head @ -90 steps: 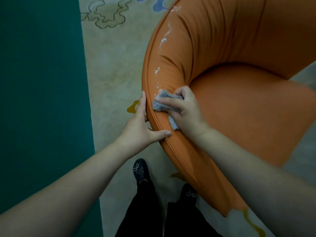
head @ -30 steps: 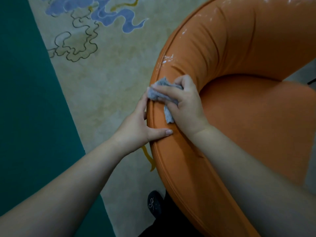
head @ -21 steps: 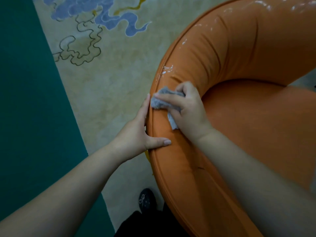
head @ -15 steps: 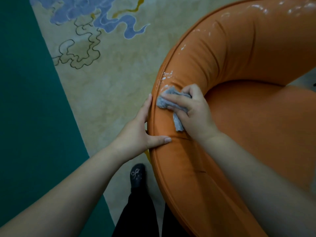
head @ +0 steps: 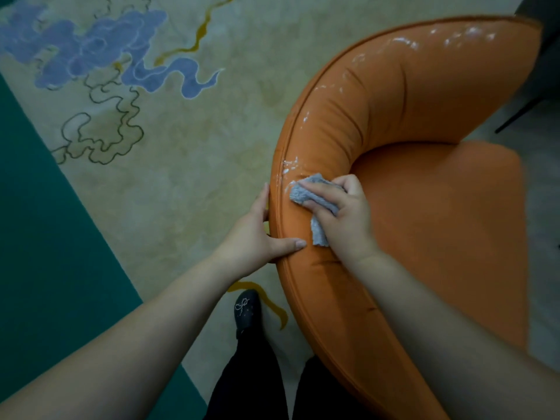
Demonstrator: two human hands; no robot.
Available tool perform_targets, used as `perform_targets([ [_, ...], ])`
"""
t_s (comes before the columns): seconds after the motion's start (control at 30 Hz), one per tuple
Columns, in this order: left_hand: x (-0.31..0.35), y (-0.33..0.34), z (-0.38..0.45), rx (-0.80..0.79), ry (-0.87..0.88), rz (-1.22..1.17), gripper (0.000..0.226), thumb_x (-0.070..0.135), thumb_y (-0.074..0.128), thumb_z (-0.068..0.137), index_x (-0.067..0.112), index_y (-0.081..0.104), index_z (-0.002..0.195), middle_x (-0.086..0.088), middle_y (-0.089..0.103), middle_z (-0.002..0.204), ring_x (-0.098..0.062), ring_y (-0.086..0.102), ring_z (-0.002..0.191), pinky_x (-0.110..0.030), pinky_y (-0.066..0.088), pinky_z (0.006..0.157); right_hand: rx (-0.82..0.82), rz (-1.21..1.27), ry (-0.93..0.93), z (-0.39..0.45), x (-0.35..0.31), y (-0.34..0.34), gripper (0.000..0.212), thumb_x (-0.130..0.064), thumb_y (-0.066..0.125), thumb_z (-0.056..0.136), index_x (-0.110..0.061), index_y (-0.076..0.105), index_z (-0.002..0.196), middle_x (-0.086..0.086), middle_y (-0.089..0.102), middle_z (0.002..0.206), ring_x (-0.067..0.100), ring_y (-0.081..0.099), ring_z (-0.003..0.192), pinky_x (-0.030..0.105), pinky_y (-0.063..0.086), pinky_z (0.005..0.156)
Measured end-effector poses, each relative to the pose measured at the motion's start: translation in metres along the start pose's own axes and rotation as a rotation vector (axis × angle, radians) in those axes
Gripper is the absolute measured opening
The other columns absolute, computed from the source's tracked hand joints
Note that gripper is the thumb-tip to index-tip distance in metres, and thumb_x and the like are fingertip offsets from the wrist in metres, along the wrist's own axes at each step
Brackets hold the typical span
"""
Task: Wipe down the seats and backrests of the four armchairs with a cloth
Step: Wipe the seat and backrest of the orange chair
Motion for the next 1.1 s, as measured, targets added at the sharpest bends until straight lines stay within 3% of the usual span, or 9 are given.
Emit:
perform_targets([
  [0.07, 0.0, -0.003, 0.006, -0.027, 0.027, 0.034, 0.124, 0.031, 0.089, 0.062, 0.03, 0.005, 0.154, 0.003, 0.047, 0.142, -0.022, 0.059, 0.116, -0.045, 0.054, 0.09, -0.031, -0.03, -0.08, 0.001, -0.013, 0.011, 0.035, -0.005, 0.072, 0.078, -0.018, 0.07, 0.11, 0.004, 0.039, 0.093, 0.01, 0.047, 0.088, 0.01, 0.038, 0.087],
  [0.13, 0.0, -0.006, 0.013, -0.04, 0.051, 0.059, 0.117, 0.032, 0.088, 0.062, 0.025, 0.014, 0.152, 0.002, 0.05, 0.137, -0.021, 0.06, 0.113, -0.043, 0.055, 0.088, -0.11, -0.114, -0.19, 0.009, -0.023, 0.022, 0.033, -0.005, 0.073, 0.076, -0.014, 0.072, 0.107, 0.007, 0.039, 0.092, 0.021, 0.049, 0.089, 0.024, 0.043, 0.088],
  [0.27, -0.003, -0.011, 0.022, -0.113, 0.056, 0.024, 0.121, 0.034, 0.089, 0.06, 0.034, 0.009, 0.151, 0.002, 0.052, 0.131, -0.022, 0.062, 0.108, -0.044, 0.056, 0.085, -0.046, -0.213, -0.183, 0.033, -0.025, 0.024, 0.032, -0.006, 0.073, 0.077, -0.014, 0.072, 0.108, 0.009, 0.038, 0.091, 0.032, 0.049, 0.089, 0.038, 0.045, 0.086],
  [0.47, -0.007, -0.023, 0.033, -0.261, 0.095, -0.112, 0.104, 0.023, 0.088, 0.065, 0.049, 0.02, 0.139, 0.017, 0.056, 0.114, -0.013, 0.071, 0.087, -0.032, 0.06, 0.068, -0.09, -0.249, -0.202, 0.021, -0.024, 0.025, 0.032, -0.008, 0.071, 0.079, -0.019, 0.071, 0.109, 0.009, 0.04, 0.09, 0.025, 0.046, 0.086, 0.026, 0.038, 0.078],
  [0.63, -0.007, -0.026, 0.044, -0.325, 0.091, -0.176, 0.12, 0.024, 0.089, 0.063, 0.051, 0.006, 0.145, 0.014, 0.054, 0.125, -0.017, 0.072, 0.085, -0.032, 0.059, 0.064, -0.036, -0.297, -0.155, 0.061, -0.032, 0.03, 0.027, -0.012, 0.073, 0.079, -0.016, 0.073, 0.106, 0.01, 0.039, 0.088, 0.033, 0.048, 0.087, 0.039, 0.044, 0.081],
  [0.8, -0.001, -0.03, 0.047, -0.31, 0.155, -0.171, 0.102, 0.017, 0.088, 0.064, 0.063, 0.023, 0.129, 0.02, 0.056, 0.113, -0.017, 0.072, 0.083, -0.029, 0.059, 0.066, -0.079, -0.246, -0.181, 0.027, -0.026, 0.022, 0.03, -0.006, 0.069, 0.081, -0.016, 0.071, 0.109, 0.016, 0.041, 0.088, 0.028, 0.046, 0.085, 0.034, 0.043, 0.076],
  [0.97, 0.004, -0.032, 0.046, -0.317, 0.093, -0.164, 0.127, 0.015, 0.086, 0.067, 0.041, -0.005, 0.15, 0.022, 0.048, 0.117, -0.011, 0.072, 0.083, -0.023, 0.056, 0.062, -0.065, -0.321, -0.203, 0.073, -0.022, 0.019, 0.028, -0.009, 0.069, 0.082, -0.015, 0.072, 0.109, 0.011, 0.037, 0.089, 0.031, 0.046, 0.087, 0.032, 0.04, 0.081],
  [1.03, 0.007, -0.035, 0.046, -0.313, 0.106, -0.153, 0.127, 0.015, 0.086, 0.067, 0.046, -0.007, 0.148, 0.017, 0.048, 0.123, -0.015, 0.072, 0.084, -0.029, 0.059, 0.066, -0.014, -0.28, -0.155, 0.082, -0.019, 0.018, 0.029, -0.01, 0.07, 0.081, -0.015, 0.071, 0.109, 0.01, 0.037, 0.09, 0.03, 0.047, 0.089, 0.032, 0.042, 0.085],
  [1.1, 0.011, -0.038, 0.046, -0.31, 0.111, -0.138, 0.126, 0.016, 0.085, 0.068, 0.048, -0.007, 0.148, 0.011, 0.047, 0.13, -0.019, 0.072, 0.085, -0.039, 0.06, 0.072, -0.012, -0.225, -0.154, 0.066, -0.016, 0.016, 0.031, -0.004, 0.07, 0.08, -0.013, 0.071, 0.11, 0.01, 0.036, 0.09, 0.021, 0.045, 0.088, 0.021, 0.04, 0.084],
])
Point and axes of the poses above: each hand's wrist, its own z-axis towards the middle knuckle, its own y-axis out of the palm, x = y × z, the point moved 2 cm from there along z, towards the middle knuckle
